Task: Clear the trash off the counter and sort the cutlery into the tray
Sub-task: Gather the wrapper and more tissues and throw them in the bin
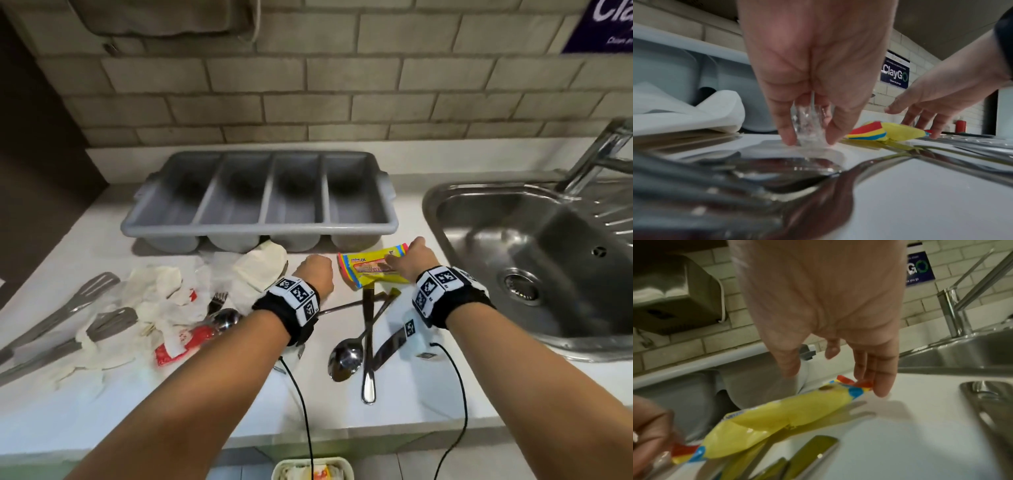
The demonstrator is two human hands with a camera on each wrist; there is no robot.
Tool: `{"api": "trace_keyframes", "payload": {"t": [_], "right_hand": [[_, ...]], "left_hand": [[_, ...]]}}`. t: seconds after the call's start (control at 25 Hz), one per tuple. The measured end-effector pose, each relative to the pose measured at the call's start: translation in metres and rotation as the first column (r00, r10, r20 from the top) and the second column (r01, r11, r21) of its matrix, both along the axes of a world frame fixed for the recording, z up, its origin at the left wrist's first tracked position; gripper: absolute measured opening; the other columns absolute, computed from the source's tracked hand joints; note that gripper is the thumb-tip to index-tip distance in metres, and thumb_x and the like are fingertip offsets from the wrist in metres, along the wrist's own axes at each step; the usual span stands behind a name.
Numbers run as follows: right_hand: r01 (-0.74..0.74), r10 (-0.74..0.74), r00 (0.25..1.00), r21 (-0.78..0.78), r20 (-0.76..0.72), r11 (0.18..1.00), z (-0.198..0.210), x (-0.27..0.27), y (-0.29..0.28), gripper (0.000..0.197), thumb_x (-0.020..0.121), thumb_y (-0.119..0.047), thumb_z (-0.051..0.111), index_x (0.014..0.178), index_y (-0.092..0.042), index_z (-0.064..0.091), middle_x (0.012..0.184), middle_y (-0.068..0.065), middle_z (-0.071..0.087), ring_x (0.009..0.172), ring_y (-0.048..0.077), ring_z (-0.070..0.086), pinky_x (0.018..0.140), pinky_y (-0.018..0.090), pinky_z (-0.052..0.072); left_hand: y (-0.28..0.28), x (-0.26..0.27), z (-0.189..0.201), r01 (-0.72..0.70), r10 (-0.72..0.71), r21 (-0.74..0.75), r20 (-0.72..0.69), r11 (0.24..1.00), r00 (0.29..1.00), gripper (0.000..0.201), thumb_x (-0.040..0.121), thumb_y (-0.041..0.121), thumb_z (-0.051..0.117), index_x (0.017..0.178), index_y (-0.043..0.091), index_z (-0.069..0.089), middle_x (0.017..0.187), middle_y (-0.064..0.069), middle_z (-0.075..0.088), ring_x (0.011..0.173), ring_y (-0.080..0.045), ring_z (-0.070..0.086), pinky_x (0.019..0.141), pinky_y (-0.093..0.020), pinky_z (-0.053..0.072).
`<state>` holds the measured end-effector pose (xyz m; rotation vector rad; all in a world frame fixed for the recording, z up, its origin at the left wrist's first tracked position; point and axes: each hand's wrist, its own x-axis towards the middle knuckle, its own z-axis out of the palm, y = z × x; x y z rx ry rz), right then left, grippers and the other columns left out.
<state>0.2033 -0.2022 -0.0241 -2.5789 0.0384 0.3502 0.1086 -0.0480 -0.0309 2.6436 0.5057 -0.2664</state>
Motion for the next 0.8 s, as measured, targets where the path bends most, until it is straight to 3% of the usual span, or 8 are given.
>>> {"api": "trace_keyframes", "payload": {"t": [0.12, 0.2, 0.28, 0.36, 0.44, 0.52, 0.68, 0.8], "right_hand": [[0.054, -0.052, 0.998, 0.043, -0.034, 0.998, -0.004, 0.002, 0.006, 0.070, 0.074, -0.029, 0.074, 0.126, -0.003, 0.034, 0.128, 0.020, 0.052, 0.115, 0.037, 0.054, 0.094, 0.042, 0.045], [0.058, -0.057, 0.998, 0.020, -0.039, 0.998, -0.007, 0.002, 0.008, 0.073, 0.072, -0.024, 0.077, 0.126, -0.003, 0.031, 0.128, 0.021, 0.052, 0.115, 0.038, 0.055, 0.094, 0.043, 0.046], [0.072, -0.070, 0.996, 0.043, -0.049, 0.996, -0.009, 0.003, 0.009, 0.074, 0.072, -0.019, 0.078, 0.126, -0.003, 0.029, 0.128, 0.021, 0.051, 0.116, 0.037, 0.054, 0.094, 0.043, 0.046], [0.066, -0.063, 0.997, 0.086, -0.044, 0.994, -0.008, 0.004, 0.008, 0.078, 0.072, -0.014, 0.078, 0.130, -0.003, 0.026, 0.128, 0.021, 0.052, 0.116, 0.037, 0.054, 0.095, 0.041, 0.046], [0.058, -0.053, 0.998, 0.100, -0.045, 0.993, -0.006, 0.003, 0.007, 0.084, 0.073, -0.012, 0.078, 0.135, -0.002, 0.022, 0.130, 0.021, 0.051, 0.119, 0.036, 0.053, 0.096, 0.041, 0.044], [0.024, -0.019, 0.999, 0.098, -0.047, 0.995, -0.007, 0.002, 0.008, 0.077, 0.074, -0.012, 0.076, 0.133, 0.002, 0.028, 0.131, 0.021, 0.051, 0.120, 0.036, 0.052, 0.097, 0.040, 0.044], [-0.064, 0.066, 0.998, 0.097, -0.015, 0.993, -0.010, -0.001, 0.006, 0.050, 0.077, -0.014, 0.072, 0.118, 0.004, 0.050, 0.122, 0.021, 0.060, 0.112, 0.035, 0.058, 0.090, 0.039, 0.047], [-0.082, 0.084, 0.996, 0.155, -0.007, 0.985, -0.010, -0.008, 0.003, 0.046, 0.081, -0.012, 0.068, 0.119, 0.002, 0.046, 0.123, 0.021, 0.058, 0.114, 0.036, 0.056, 0.092, 0.041, 0.046]], "left_hand": [[0.013, -0.008, 0.004, -0.093, 0.105, -0.130, 0.092, 0.987, 0.990, 0.018, 0.082, 0.001, 0.049, 0.089, 0.015, 0.059, 0.104, -0.013, 0.063, 0.102, -0.033, 0.061, 0.088, -0.034, 0.049], [0.026, -0.019, 0.014, -0.112, 0.150, -0.191, 0.195, 0.975, 0.969, 0.025, 0.082, -0.001, 0.048, 0.100, 0.013, 0.058, 0.102, -0.016, 0.063, 0.101, -0.031, 0.060, 0.087, -0.033, 0.047], [0.046, -0.028, 0.024, -0.174, 0.229, -0.212, 0.274, 0.962, 0.934, 0.034, 0.084, 0.000, 0.047, 0.116, 0.009, 0.056, 0.110, -0.017, 0.063, 0.105, -0.031, 0.059, 0.091, -0.032, 0.046], [0.067, -0.032, 0.026, -0.241, 0.283, -0.172, 0.289, 0.955, 0.915, 0.034, 0.088, 0.002, 0.046, 0.121, 0.008, 0.055, 0.123, -0.017, 0.057, 0.112, -0.032, 0.056, 0.097, -0.032, 0.043], [0.086, -0.032, 0.017, -0.265, 0.274, -0.069, 0.201, 0.962, 0.940, 0.039, 0.091, 0.003, 0.040, 0.128, 0.009, 0.051, 0.136, -0.016, 0.046, 0.122, -0.034, 0.049, 0.105, -0.035, 0.038], [0.094, -0.031, 0.004, -0.228, 0.224, 0.054, 0.066, 0.972, 0.972, 0.045, 0.092, 0.011, 0.038, 0.138, 0.013, 0.042, 0.142, -0.016, 0.041, 0.128, -0.035, 0.042, 0.110, -0.041, 0.036], [0.089, -0.031, -0.007, -0.209, 0.213, 0.054, -0.084, 0.976, 0.974, 0.081, 0.078, 0.048, 0.059, 0.143, 0.014, 0.027, 0.143, -0.013, 0.042, 0.130, -0.034, 0.042, 0.108, -0.044, 0.039], [0.080, -0.032, -0.006, -0.220, 0.233, 0.114, -0.113, 0.969, 0.966, 0.084, 0.078, 0.031, 0.069, 0.144, 0.006, 0.023, 0.146, -0.015, 0.035, 0.133, -0.035, 0.039, 0.110, -0.042, 0.037]]}}
